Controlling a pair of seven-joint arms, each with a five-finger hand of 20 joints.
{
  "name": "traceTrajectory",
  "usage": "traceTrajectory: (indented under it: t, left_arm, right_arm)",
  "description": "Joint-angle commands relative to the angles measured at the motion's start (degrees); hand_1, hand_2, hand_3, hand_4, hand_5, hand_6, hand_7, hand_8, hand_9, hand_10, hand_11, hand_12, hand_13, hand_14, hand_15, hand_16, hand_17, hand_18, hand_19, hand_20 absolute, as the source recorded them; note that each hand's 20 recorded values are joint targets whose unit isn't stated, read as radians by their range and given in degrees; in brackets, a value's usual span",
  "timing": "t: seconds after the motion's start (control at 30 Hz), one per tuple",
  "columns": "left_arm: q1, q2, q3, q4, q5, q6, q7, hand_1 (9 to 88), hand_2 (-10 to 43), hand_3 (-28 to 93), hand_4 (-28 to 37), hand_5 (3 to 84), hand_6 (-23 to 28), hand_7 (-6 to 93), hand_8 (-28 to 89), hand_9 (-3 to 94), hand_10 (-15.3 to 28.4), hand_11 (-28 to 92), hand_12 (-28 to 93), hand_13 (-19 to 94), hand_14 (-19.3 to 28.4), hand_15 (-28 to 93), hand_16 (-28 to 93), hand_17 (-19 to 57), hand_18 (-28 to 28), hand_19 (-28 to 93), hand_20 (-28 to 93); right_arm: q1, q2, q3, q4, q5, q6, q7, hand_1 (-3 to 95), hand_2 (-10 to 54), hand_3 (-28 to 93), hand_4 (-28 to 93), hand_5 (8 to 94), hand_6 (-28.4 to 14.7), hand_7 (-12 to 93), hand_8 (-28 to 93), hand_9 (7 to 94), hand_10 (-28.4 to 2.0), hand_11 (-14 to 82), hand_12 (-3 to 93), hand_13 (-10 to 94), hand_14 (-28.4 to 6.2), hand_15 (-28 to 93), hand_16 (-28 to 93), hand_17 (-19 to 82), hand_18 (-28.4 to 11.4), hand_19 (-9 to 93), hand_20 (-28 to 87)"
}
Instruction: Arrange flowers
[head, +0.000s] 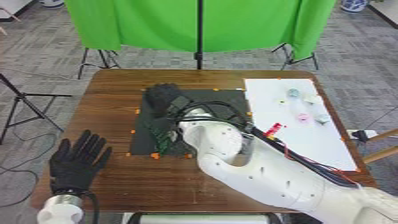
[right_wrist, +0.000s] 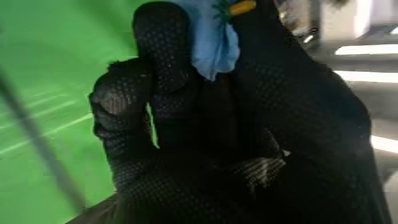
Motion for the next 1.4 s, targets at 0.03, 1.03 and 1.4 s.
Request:
traceTrajectory:
  t: [0.03,1.03,1.4]
  left_arm:
    - [-3.98,1.36,2.28,2.68,-0.3,0.99,-1.23,25.0,12.7,76,-28.3,42.1,7.7,16.9,-10,35.5,14.9,27,13,27,14.4,46,-4,-6.6,14.5,38,19]
    - [-6.01,3.25,3.79,3.0,-1.45,1.29,-1.69,25.5,12.4,77,-28.3,42.2,7.0,18.2,-10,35.5,14.0,28,12,26,13.3,47,-5,-5.9,13.7,37,19]
    - [-6.08,3.04,3.6,2.49,-4.09,4.25,-1.2,25.6,12.7,77,-28.3,43.0,7.3,18.7,-10,35.6,13.9,29,12,26,13.0,47,-5,-5.6,13.3,37,20]
  right_arm:
    - [2.79,-4.98,-6.33,3.85,-1.99,1.42,1.87,69.5,-9.5,66,-28,69.7,-1.4,42,19,78.0,-12.6,20.3,53.1,69,-6.1,49,44,39,-22.3,87,39]
    - [0.06,-9.01,-10.44,11.68,-10.24,-1.45,3.0,69.7,-9.5,64,-28,67.6,-2.3,37,14,75.8,-11.9,16.9,48.1,68,-5.4,45,43,40,-19.4,82,36]
    - [-0.54,-8.9,-10.24,12.6,-11.24,-1.32,4.41,69.6,-9.5,62,-28,63.6,-3.4,27,2,69.7,-13.2,14.1,40.7,62,-6.2,46,41,37,-19.9,79,36]
